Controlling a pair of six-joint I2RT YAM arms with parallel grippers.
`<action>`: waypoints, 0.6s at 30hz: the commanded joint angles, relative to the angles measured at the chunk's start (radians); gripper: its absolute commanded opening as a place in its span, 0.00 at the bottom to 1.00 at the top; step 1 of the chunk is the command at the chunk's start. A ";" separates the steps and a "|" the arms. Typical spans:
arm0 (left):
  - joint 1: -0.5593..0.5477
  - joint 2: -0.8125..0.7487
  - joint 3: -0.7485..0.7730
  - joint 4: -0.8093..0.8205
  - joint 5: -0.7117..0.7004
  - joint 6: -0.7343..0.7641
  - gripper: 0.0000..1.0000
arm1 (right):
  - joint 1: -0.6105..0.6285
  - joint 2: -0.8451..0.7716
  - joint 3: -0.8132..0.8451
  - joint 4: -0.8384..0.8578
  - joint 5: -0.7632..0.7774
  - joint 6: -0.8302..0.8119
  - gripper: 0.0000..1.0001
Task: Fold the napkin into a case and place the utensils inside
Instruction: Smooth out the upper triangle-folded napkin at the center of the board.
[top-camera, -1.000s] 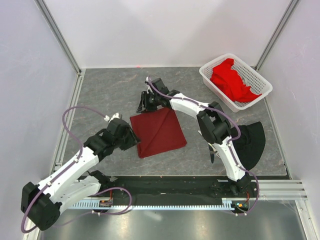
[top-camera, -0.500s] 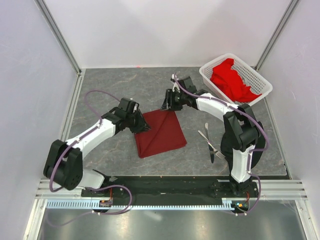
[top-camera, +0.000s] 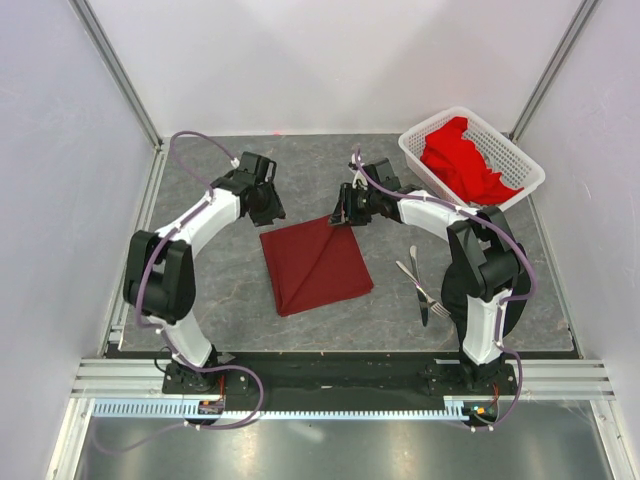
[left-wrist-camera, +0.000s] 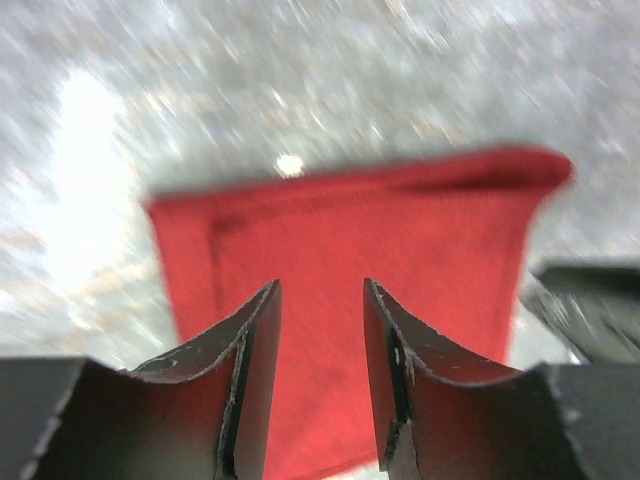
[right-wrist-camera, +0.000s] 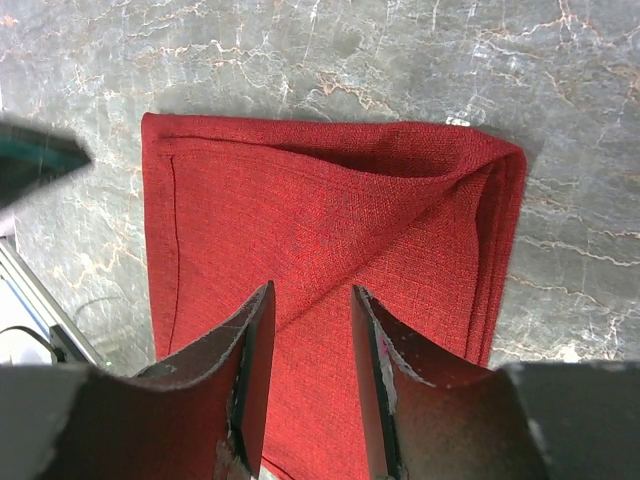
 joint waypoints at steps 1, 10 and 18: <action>0.049 0.098 0.127 -0.127 -0.031 0.186 0.47 | 0.001 -0.058 -0.016 0.042 -0.010 -0.034 0.44; 0.072 0.189 0.178 -0.166 0.058 0.370 0.47 | 0.002 -0.061 -0.025 0.056 -0.030 -0.029 0.43; 0.071 0.187 0.121 -0.108 0.081 0.399 0.42 | 0.001 -0.057 -0.034 0.072 -0.043 -0.023 0.43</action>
